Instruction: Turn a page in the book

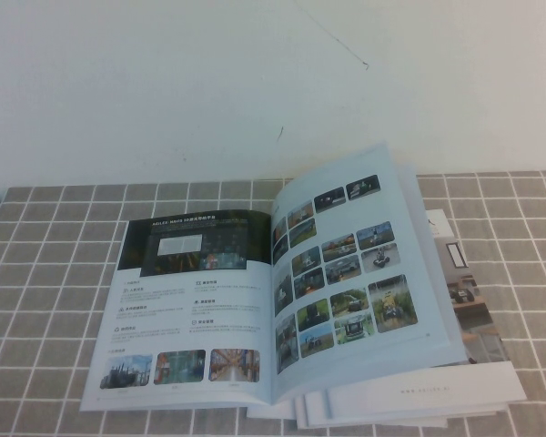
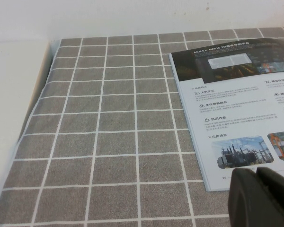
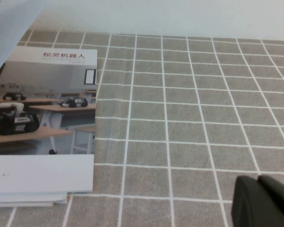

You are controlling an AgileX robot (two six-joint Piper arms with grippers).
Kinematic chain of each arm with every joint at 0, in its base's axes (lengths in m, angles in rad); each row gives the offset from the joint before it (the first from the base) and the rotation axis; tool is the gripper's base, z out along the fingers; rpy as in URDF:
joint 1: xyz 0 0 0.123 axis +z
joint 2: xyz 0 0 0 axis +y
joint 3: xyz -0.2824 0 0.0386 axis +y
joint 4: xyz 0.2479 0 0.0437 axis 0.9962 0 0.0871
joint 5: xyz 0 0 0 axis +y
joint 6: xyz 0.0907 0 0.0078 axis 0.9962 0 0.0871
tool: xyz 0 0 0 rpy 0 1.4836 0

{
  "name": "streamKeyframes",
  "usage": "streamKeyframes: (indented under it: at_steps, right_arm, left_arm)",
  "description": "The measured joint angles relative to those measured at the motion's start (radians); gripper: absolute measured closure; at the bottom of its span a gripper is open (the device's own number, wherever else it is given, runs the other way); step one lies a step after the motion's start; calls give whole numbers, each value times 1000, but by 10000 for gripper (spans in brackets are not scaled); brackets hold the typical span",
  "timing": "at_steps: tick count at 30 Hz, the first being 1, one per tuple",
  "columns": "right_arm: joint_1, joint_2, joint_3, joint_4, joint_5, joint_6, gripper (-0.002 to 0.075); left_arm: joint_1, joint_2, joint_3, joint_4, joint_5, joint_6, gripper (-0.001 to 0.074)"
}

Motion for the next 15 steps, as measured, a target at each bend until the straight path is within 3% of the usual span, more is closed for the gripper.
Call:
streamKeyframes:
  at_steps: [15]
  right_arm:
    - [0,0,0,0,-2,2,727]
  left_arm:
    - [0,0,0,0,0,0,738]
